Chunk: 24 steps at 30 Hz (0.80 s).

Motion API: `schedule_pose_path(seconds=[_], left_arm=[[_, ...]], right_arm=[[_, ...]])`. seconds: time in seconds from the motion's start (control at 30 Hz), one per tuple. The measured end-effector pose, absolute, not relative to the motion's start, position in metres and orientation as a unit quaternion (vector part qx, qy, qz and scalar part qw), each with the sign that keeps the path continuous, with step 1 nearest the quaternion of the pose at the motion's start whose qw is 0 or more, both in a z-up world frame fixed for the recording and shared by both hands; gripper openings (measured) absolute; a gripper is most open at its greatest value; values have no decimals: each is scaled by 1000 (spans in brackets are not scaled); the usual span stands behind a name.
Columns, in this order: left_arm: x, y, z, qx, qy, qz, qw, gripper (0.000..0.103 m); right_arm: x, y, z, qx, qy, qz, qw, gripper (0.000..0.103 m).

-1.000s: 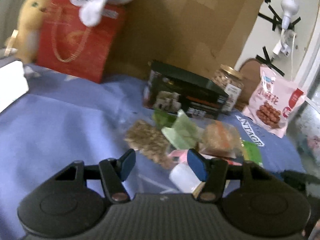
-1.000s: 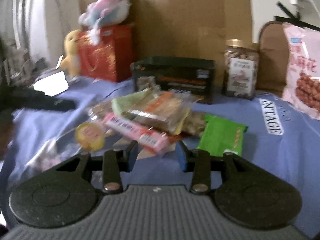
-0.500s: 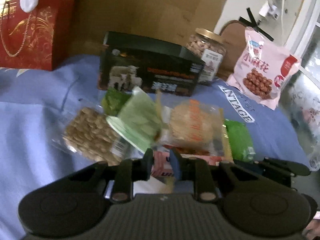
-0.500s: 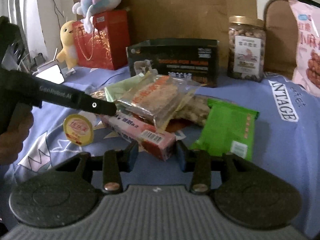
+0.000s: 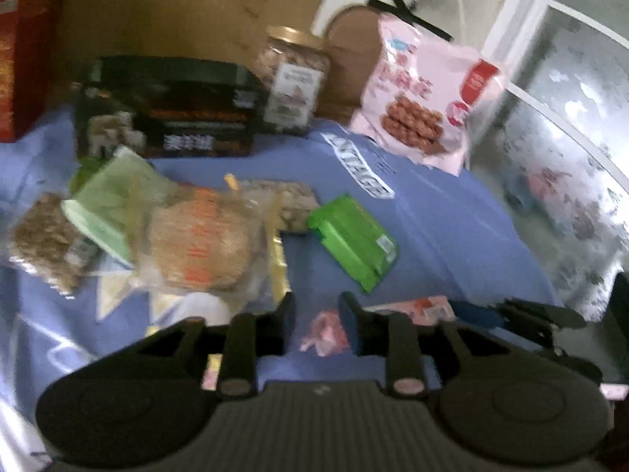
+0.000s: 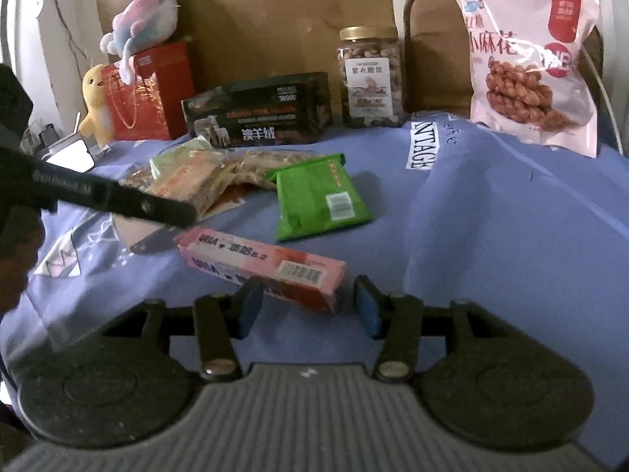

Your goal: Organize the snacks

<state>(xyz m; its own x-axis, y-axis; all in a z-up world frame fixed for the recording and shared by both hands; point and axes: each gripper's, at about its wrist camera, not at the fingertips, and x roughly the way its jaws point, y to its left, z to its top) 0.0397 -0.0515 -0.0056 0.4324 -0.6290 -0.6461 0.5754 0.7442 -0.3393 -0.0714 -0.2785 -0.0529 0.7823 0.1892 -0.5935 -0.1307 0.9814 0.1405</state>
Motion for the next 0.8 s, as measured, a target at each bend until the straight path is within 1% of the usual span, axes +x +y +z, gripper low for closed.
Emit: schedule_pose_path(seconds=[0.1,0.17,0.2,0.27,0.3,0.37,0.4,0.5,0.6,0.7,0.8], left_arm=[[41,-50,-8,-40,414,-353,838,31],[39,-59,-15,-29,428,-362,828,29],[38,-63,-19,-27,432,-370,822,32],[38,-66,-24,-42,434,-383,814,31],[37,-67,-22,-37,432,-383,816,29],[34,-68,-19,-33,432,-382,816,28],[34,-66,-16,-38,431,-381,817,28],[32,-55,4,-45,402,-380,832,27],[38,-41,31,-54,366,-372,852,27],[58,-30,53,-55,339,-357,869,27],[95,-21,71,-60,320,-337,883,27]], right_arm=[[-72,-275,-53,25,313,96,945,55],[-69,-270,-55,7,311,98,945,55],[-70,-268,-57,-3,310,96,946,55],[-71,-264,-60,-21,307,93,947,55],[-71,-263,-61,-28,307,89,947,54],[-74,-259,-60,-40,303,76,949,48],[-73,-258,-58,-43,305,74,949,48],[-71,-260,-46,-19,291,82,953,48],[-61,-255,-27,-11,257,94,962,48],[-37,-250,-11,4,229,110,967,48],[1,-242,3,5,208,127,970,48]])
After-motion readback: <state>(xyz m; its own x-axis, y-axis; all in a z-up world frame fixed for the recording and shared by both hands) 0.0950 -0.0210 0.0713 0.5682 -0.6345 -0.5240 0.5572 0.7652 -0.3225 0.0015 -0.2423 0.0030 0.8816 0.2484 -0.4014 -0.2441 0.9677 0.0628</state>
